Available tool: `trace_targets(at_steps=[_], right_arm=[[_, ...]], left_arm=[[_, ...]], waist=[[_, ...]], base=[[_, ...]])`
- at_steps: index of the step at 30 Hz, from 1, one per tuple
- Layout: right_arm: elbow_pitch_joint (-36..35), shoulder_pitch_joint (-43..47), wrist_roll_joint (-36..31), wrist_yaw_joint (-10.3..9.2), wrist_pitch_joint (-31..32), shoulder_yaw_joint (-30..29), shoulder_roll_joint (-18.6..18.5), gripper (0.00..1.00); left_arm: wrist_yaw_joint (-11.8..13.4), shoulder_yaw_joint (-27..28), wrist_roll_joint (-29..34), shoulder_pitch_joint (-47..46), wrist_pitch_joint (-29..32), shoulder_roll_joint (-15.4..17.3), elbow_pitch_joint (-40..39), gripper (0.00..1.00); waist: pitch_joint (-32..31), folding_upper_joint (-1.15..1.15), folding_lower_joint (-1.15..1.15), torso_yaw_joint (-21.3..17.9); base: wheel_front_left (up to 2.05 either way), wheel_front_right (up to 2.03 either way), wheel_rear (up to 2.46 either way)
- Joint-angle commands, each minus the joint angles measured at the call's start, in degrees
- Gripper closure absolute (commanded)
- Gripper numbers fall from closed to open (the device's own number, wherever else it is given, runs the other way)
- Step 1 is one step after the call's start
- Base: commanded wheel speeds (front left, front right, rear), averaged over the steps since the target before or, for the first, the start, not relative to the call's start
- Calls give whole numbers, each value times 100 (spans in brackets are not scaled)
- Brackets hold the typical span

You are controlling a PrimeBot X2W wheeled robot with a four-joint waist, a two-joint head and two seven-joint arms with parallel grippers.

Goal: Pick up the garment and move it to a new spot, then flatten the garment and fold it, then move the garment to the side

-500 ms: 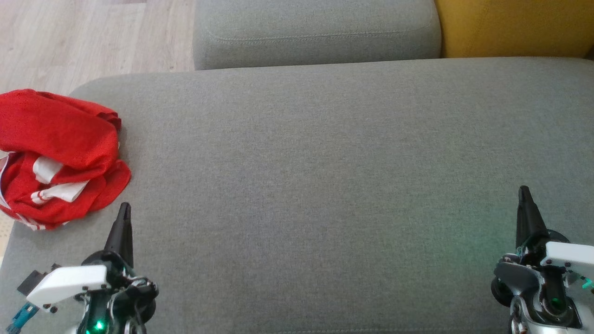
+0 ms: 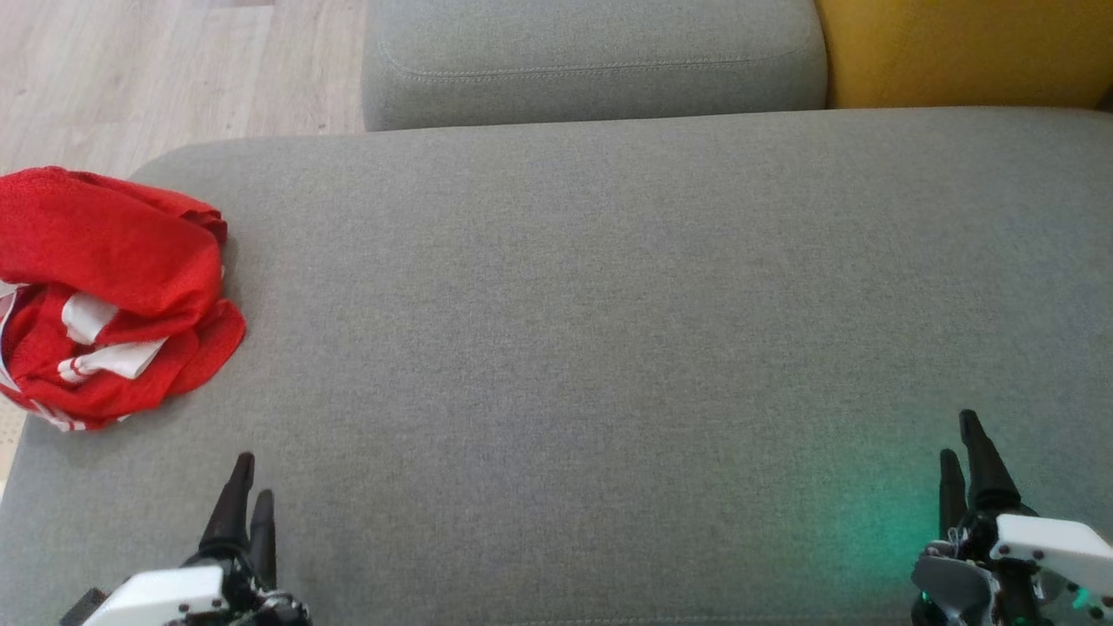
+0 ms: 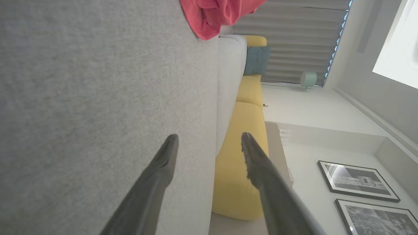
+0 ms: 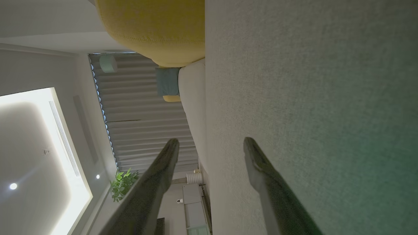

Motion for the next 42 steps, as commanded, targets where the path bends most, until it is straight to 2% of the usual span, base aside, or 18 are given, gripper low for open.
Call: trace_targets(at_steps=[1,16,42], right_arm=[[-228,-271,-77,9,-60,52,-37,0],[-313,-343,-806,12,-308,217,-83,0],[-710,-492,-3081,17,-762,562,-111,0]], left_arm=[[-18,-4,85,-262,-56,26,-220,0],[-24,29,923,-319,-291,44,-283,0],[196,-13,3256,-387,-743,79,-781,0]], waist=[[2,0,0,1],[17,0,0,-2],[-3,0,0,-36]], base=[[0,0,0],[0,0,0],[0,0,0]])
